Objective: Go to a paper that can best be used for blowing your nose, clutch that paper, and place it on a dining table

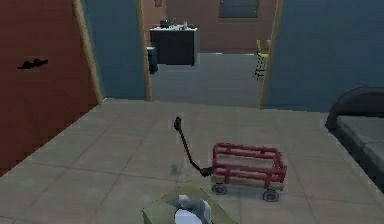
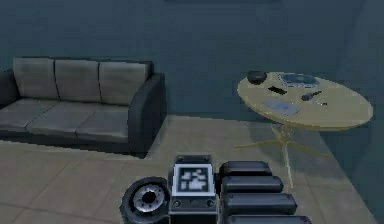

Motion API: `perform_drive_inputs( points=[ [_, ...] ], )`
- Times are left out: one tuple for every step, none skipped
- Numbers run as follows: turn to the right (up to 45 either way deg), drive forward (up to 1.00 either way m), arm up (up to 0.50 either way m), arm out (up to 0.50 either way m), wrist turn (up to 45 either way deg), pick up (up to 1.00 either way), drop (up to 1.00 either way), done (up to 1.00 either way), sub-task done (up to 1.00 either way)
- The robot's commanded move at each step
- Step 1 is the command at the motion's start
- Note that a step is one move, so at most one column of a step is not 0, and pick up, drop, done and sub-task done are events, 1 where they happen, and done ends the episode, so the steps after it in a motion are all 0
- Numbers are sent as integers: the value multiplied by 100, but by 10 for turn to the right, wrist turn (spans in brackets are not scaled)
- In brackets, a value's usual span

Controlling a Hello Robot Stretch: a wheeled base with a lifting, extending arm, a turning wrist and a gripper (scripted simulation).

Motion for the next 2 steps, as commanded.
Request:
perform_drive_inputs(
  points=[
    [0,10,0,0,0,0,0,0,0],
    [450,0,0,0,0,0,0,0,0]
  ],
)
